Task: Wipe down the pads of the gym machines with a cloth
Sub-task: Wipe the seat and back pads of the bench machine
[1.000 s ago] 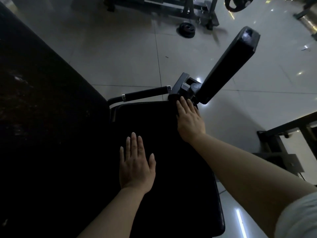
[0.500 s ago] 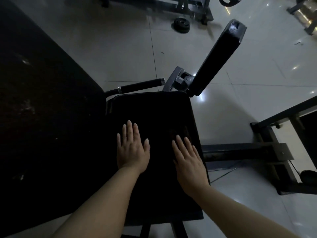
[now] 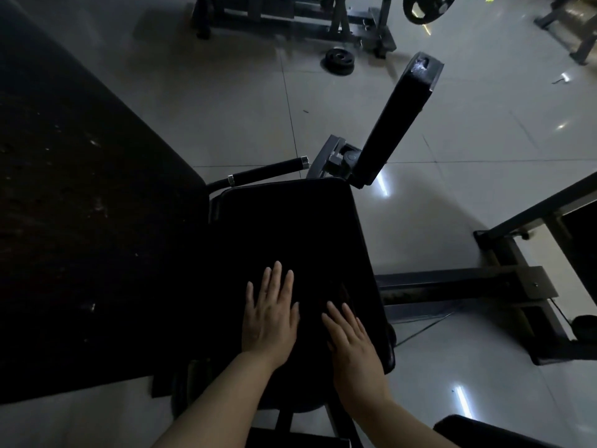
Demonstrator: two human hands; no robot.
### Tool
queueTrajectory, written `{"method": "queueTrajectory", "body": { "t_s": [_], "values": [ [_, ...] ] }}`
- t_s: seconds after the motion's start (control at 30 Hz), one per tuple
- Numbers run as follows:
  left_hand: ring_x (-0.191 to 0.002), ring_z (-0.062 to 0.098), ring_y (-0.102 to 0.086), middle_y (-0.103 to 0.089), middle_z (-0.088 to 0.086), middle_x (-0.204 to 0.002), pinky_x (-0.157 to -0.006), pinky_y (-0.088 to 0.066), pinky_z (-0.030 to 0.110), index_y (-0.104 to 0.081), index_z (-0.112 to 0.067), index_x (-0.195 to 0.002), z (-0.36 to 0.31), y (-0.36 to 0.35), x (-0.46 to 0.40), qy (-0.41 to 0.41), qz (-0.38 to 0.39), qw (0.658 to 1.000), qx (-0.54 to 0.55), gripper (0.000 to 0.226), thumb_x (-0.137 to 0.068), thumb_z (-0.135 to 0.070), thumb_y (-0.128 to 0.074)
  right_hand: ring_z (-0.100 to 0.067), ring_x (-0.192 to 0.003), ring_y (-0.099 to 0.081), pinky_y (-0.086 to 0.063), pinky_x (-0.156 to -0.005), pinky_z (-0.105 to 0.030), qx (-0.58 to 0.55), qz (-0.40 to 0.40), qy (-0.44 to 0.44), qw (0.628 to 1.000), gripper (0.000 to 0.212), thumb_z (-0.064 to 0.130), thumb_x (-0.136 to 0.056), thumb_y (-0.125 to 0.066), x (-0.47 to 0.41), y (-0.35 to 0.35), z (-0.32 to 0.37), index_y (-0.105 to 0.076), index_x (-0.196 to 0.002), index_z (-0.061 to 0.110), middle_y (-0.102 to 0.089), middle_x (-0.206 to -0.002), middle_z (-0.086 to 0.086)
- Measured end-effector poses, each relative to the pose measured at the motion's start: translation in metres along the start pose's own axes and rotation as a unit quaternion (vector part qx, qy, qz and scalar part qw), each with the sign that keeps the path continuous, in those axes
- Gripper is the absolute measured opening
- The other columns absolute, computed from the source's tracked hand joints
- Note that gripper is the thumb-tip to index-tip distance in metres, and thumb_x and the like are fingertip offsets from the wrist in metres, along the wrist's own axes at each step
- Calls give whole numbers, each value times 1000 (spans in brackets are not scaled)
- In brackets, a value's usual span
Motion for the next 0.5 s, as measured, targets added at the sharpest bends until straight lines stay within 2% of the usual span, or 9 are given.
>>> {"method": "queueTrajectory", "body": {
  "t_s": [0.07, 0.13, 0.2, 0.23, 0.3, 0.37, 0.47, 0.5],
  "values": [
    [-142, 19, 24, 31, -1, -151, -117, 11, 43, 22, -23, -145, -12, -2, 11, -18, 28, 999, -9, 66, -99, -35, -24, -7, -142, -14, -18, -114, -21, -69, -35, -44, 996, 43, 19, -94, -40, -1, 3, 9, -45, -137, 21, -31, -146, 14],
    [-142, 19, 26, 30, 0, -152, -116, 12, 42, 26, -19, -145, -24, -8, 21, -16, 35, 999, -19, 89, -95, -37, -45, 4, -140, -5, -15, -109, -9, -140, -35, -90, 985, 43, 14, -99, -39, -5, 12, 19, -38, -141, 26, -21, -145, 24],
    [-146, 20, 2, -5, 6, -160, -113, -4, 44, 5, -11, -151, -33, -12, 28, -1, 45, 999, -1, 105, -79, -42, -67, 8, -138, -4, -14, -107, -7, -180, -30, -118, 976, 44, 13, -100, -39, -5, 20, 24, -35, -142, 26, -21, -144, 25],
    [-144, 19, -9, -21, 8, -157, -111, -10, 44, -5, -9, -151, -35, -11, 30, 3, 35, 999, 3, 109, -72, -42, -74, 8, -137, -4, -16, -109, -10, -193, -27, -126, 973, 45, 12, -100, -38, -5, 24, 27, -35, -143, 25, -22, -144, 25],
    [-142, 19, -16, -30, 8, -154, -109, -13, 43, -8, -8, -150, -41, -3, 32, 1, 12, 1000, 17, 114, -66, -39, -79, 8, -137, -5, -18, -109, -14, -207, -21, -132, 969, 44, 11, -100, -38, -4, 34, 32, -36, -143, 23, -25, -143, 24],
    [-145, 21, -11, -22, 7, -157, -111, -9, 41, 2, -12, -150, -48, 11, 34, -12, 11, 999, 37, 113, -71, -33, -75, 8, -136, -5, -17, -109, -13, -213, -23, -129, 968, 43, 12, -100, -38, 0, 46, 36, -37, -142, 23, -26, -141, 24],
    [-144, 9, 18, 16, -5, -157, -115, 11, 36, 30, -26, -143, -57, 37, 37, -49, 16, 998, 44, 103, -89, -24, -57, 6, -138, -8, -18, -110, -15, -206, -25, -107, 972, 42, 15, -100, -39, 6, 73, 40, -38, -141, 24, -26, -140, 25],
    [-140, 6, 26, 25, -9, -154, -115, 16, 35, 31, -28, -142, -58, 48, 40, -74, 17, 996, 40, 98, -91, -22, -53, 5, -139, -9, -18, -110, -15, -201, -21, -98, 974, 41, 16, -100, -39, 7, 84, 42, -39, -141, 25, -26, -139, 27]
  ]
}}
Point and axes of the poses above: each hand's wrist, its own x-axis away from the middle knuckle, its own y-axis out of the back of the hand, z = x × y, the point moved 1 cm from there along -x, towards the middle knuckle
